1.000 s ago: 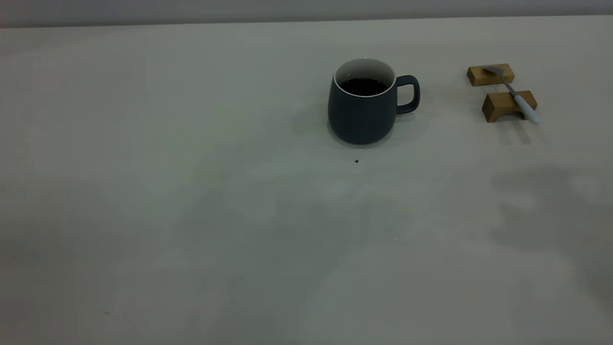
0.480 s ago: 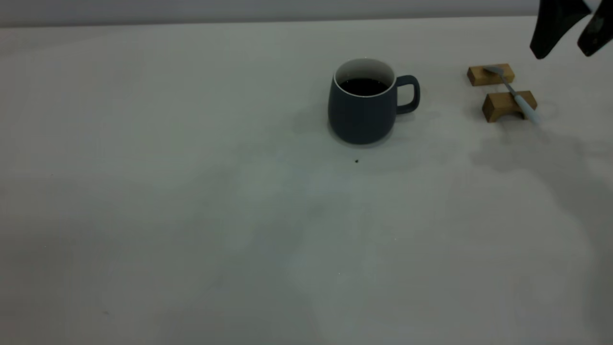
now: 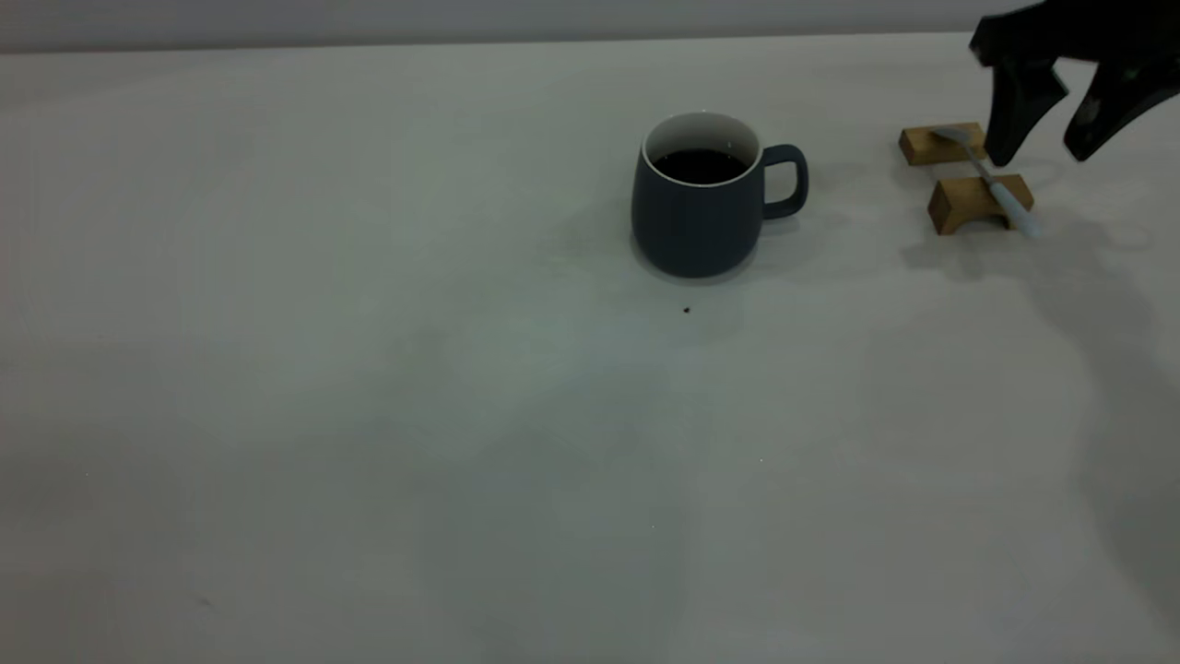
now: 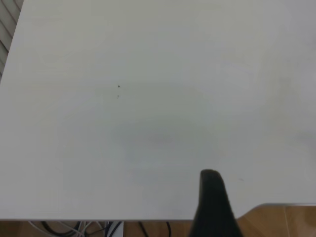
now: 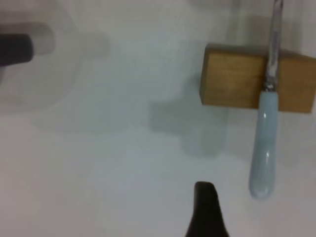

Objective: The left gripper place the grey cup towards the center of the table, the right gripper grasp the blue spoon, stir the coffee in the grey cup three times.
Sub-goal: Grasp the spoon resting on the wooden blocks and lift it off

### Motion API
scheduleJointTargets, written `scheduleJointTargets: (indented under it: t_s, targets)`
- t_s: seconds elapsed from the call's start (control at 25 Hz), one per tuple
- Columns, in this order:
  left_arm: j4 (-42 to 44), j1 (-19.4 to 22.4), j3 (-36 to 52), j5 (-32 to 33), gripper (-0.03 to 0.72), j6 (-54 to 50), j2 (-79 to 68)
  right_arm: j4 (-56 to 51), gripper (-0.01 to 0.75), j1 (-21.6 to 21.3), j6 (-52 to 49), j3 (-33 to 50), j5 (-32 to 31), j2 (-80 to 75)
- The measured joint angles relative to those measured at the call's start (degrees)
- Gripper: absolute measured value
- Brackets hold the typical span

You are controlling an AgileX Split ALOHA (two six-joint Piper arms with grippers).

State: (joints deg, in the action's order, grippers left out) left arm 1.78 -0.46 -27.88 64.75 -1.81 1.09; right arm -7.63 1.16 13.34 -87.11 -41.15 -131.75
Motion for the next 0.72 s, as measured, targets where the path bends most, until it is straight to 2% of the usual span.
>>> scheduleJointTargets:
  t_s: [0.36,0.72]
  targets:
    - [0.0,0.0,0.0,0.0,0.585,0.0,0.0,0.25,0.593,-0.98,-0.14,-2.04,1.31,-6.18]
    - [0.0,0.0,0.0,0.0,0.585,0.0,0.0,-1.34,0.592,-0.98,-0.14,-2.04,5.74,-9.55]
